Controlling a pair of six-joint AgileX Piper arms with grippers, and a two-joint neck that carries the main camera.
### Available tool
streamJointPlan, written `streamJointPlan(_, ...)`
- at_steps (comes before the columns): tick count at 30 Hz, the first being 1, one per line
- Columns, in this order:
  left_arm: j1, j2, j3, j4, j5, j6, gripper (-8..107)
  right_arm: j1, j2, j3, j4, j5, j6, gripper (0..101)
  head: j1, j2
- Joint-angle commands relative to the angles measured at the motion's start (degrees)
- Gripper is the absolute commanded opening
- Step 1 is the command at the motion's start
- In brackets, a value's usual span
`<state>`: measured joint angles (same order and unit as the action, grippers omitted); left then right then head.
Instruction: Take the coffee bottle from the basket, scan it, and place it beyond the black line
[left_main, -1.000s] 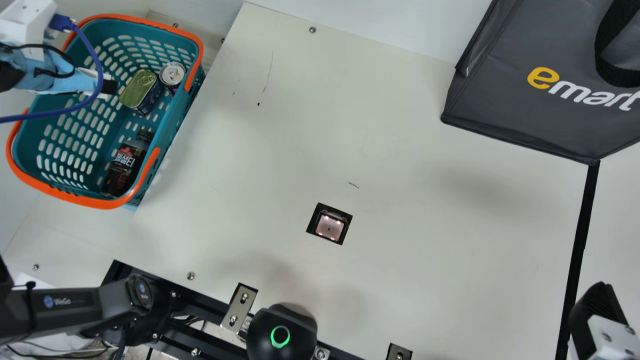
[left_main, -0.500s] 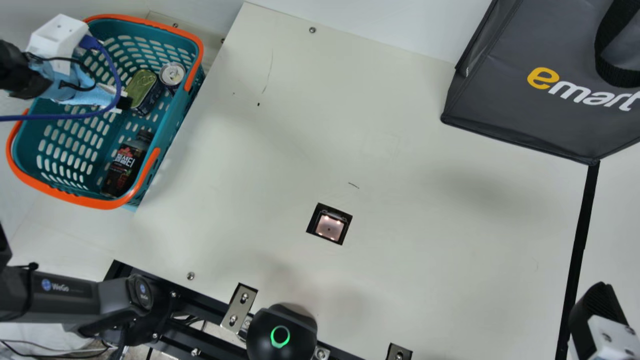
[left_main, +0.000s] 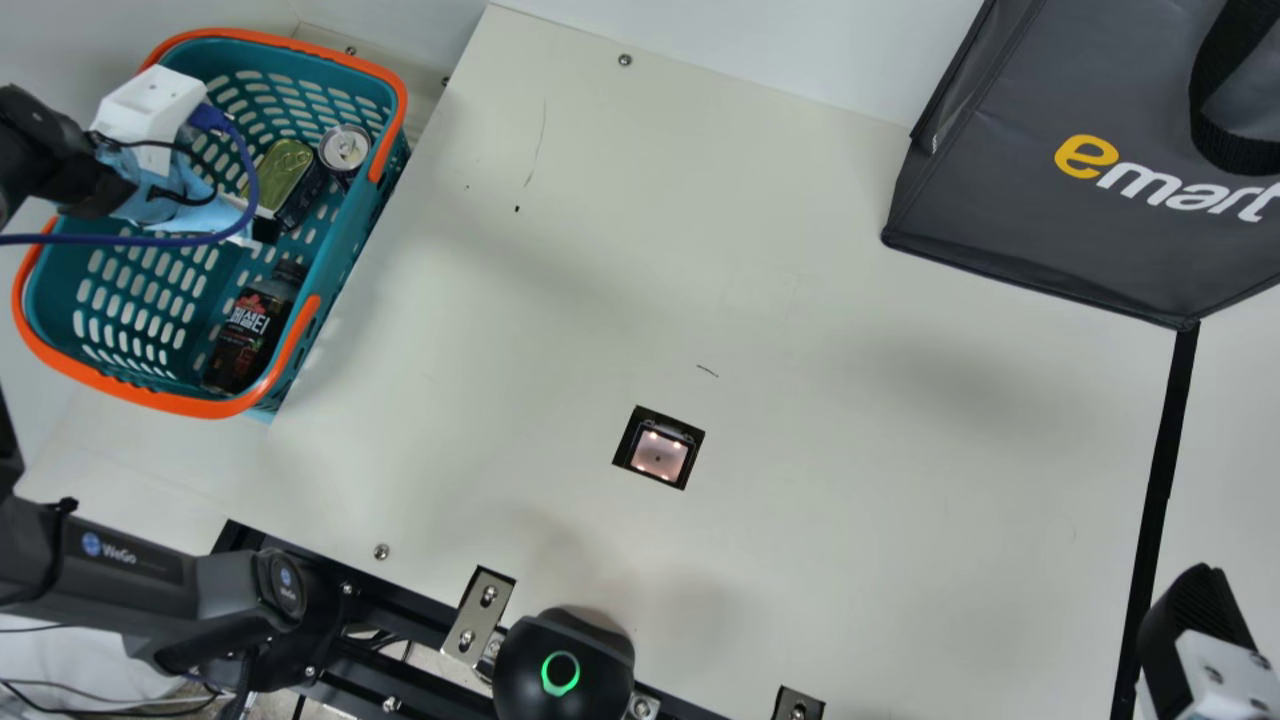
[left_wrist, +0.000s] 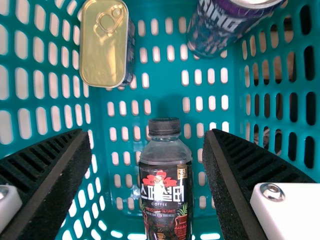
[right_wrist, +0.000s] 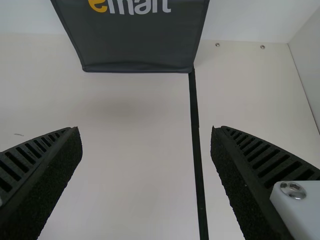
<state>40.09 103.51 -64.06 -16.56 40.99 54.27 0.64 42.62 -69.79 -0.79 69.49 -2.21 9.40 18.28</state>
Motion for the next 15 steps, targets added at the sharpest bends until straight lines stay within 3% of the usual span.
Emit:
streamJointPlan(1,0.1,0.7,0.3,0.3,-0.5,0.0,90,0.0,0.0,0.0,0.0,0.0,0.0,91,-1.5,0.1)
streamJointPlan(15,0.0,5.7,1.8,0.9,-4.9,0.0,90,0.0,0.0,0.0,0.0,0.0,0.0,91,-1.5,0.1)
